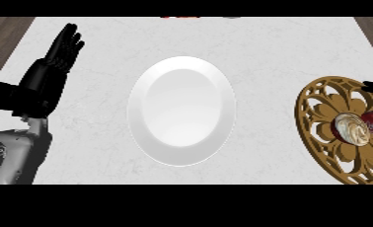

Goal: Pick the can from the placemat and place it in the plate

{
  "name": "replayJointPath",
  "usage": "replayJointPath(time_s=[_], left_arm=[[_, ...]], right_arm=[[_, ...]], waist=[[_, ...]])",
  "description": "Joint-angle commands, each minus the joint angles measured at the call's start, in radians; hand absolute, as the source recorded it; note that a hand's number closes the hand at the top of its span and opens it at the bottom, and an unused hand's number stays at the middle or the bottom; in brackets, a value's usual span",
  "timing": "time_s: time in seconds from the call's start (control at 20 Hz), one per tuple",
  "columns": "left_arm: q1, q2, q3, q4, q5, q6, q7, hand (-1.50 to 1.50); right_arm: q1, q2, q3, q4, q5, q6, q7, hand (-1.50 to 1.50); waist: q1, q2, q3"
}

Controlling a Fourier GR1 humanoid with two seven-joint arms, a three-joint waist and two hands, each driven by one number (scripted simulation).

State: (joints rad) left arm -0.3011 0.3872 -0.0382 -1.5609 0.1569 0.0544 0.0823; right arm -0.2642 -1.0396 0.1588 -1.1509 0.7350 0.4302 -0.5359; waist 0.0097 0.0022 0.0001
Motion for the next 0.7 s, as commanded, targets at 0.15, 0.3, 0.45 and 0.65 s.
replayJointPath(time_s=[0.15, 0.3, 0.45, 0.65], left_arm=[[0.074, -0.025, -0.001, -0.095, -0.037, 0.0, 0.023, 0.0], [0.048, -0.012, 0.026, -0.169, -0.02, -0.017, 0.125, 0.0], [0.069, -0.023, 0.073, -0.053, -0.008, -0.075, -0.005, 0.0], [0.014, -0.022, 0.079, -0.022, -0.017, -0.083, 0.017, 0.0]], right_arm=[[-0.052, 0.109, 0.04, 0.18, 0.141, -0.065, -0.065, -1.5], [-0.087, 0.094, -0.002, 0.229, 0.173, -0.049, -0.096, -1.5], [-0.092, 0.128, -0.002, 0.261, 0.235, -0.097, -0.095, -1.5], [-0.153, 0.178, -0.031, 0.361, 0.228, -0.126, -0.156, 1.5]], waist=[[0.01, 0.0, 0.001], [0.001, -0.002, 0.0], [-0.002, -0.001, 0.0], [0.0, 0.001, 0.001]])
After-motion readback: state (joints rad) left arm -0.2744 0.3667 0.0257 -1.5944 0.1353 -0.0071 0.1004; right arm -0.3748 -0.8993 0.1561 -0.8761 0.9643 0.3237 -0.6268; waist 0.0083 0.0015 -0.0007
